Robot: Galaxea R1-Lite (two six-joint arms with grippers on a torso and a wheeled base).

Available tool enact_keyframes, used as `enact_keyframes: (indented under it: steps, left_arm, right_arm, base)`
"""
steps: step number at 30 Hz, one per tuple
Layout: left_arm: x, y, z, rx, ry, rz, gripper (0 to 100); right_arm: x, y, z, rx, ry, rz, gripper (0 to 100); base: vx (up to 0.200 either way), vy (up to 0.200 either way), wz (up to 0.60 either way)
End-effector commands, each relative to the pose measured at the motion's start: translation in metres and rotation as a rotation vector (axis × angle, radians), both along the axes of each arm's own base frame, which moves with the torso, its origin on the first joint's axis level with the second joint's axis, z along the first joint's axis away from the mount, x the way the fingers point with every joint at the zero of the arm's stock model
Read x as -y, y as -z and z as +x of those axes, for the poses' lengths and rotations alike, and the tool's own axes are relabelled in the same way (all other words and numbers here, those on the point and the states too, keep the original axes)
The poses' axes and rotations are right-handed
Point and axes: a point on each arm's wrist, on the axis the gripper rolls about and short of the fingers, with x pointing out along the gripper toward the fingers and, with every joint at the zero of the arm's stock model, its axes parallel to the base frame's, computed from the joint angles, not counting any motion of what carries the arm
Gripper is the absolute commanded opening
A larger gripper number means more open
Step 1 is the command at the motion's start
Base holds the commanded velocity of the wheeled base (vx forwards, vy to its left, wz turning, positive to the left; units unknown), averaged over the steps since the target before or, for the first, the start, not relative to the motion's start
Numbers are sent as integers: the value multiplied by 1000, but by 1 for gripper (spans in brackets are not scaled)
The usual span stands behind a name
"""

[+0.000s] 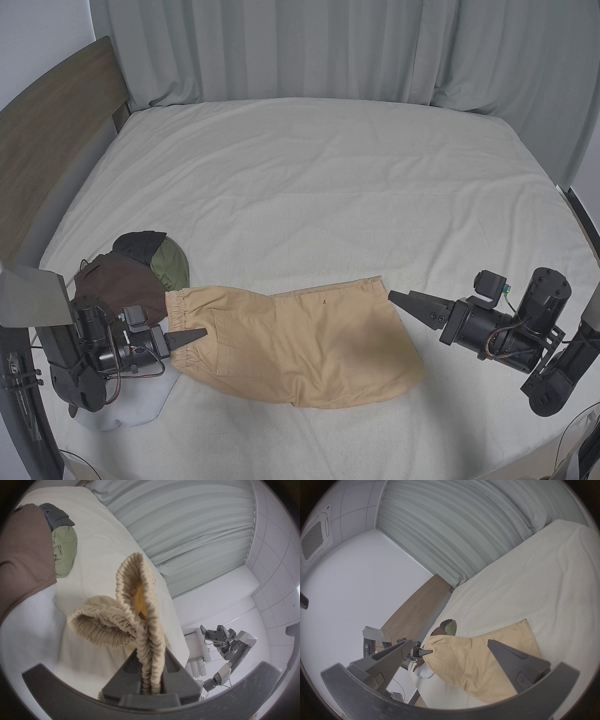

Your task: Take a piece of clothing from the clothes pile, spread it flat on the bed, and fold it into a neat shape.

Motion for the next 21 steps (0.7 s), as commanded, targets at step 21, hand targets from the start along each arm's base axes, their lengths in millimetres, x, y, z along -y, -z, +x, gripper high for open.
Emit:
enact_keyframes:
  steps: [21]
  left_arm:
    - [32, -11, 0, 49, -3, 29, 0]
  right_arm:
    - [0, -2, 0, 8, 0, 3, 100]
  base:
    - [0, 0, 0]
